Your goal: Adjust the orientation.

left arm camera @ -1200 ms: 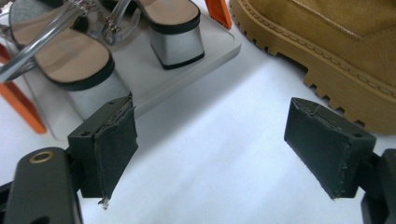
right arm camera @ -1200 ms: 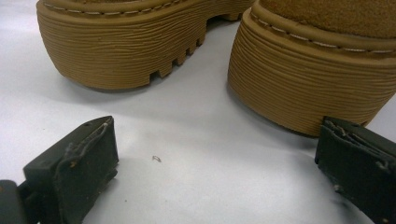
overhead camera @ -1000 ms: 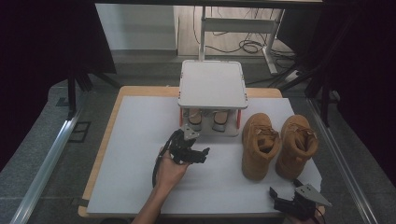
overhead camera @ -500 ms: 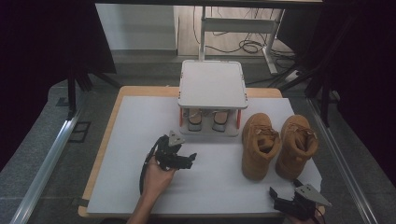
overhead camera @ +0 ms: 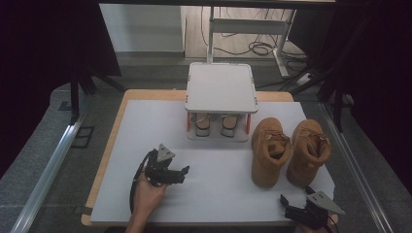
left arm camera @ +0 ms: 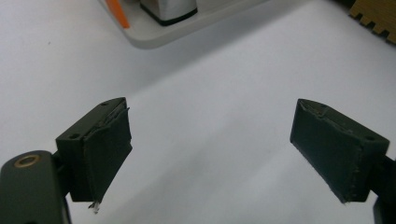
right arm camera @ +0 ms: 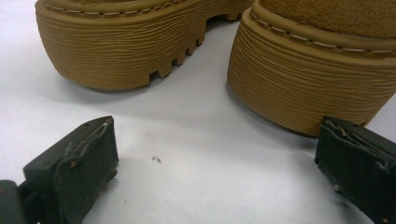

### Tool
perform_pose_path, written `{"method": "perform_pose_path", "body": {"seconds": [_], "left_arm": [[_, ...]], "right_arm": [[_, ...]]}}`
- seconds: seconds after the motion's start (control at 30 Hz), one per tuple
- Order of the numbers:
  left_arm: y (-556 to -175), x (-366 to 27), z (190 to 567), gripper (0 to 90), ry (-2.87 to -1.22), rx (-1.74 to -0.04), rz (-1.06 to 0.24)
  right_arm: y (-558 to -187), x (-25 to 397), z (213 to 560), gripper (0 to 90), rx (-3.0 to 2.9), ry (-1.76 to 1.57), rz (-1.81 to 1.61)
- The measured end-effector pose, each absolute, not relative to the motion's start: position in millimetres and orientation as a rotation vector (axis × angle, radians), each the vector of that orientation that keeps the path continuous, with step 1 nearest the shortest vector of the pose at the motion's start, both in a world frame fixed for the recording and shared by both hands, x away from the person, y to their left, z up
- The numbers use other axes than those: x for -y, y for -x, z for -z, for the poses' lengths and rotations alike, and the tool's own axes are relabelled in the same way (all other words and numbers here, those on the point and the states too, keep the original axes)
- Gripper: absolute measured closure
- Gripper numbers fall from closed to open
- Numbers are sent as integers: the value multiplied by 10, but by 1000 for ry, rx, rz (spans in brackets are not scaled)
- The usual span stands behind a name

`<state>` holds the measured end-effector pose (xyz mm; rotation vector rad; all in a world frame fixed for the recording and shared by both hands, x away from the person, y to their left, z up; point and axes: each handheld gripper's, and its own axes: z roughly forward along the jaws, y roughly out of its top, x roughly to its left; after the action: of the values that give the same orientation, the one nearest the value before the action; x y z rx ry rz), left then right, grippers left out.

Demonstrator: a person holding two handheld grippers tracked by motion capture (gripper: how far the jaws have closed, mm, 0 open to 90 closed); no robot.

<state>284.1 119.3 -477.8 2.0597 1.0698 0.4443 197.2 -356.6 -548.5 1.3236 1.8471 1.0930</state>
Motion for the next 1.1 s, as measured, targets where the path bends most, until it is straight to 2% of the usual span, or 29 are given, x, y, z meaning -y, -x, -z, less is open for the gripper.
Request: {"method": "perform_pose_path", "body": {"seconds": [0.73, 1.1], "left_arm": [[-2726, -1403, 5174, 121, -2130, -1164, -437], [-2722, -1409, 5238, 122, -2116, -1173, -427]], "right_arm": [[-1986, 3560, 5439, 1, -1876, -1344, -1064], [-1959, 3563, 5381, 83, -1926, -1341, -1042]]}}
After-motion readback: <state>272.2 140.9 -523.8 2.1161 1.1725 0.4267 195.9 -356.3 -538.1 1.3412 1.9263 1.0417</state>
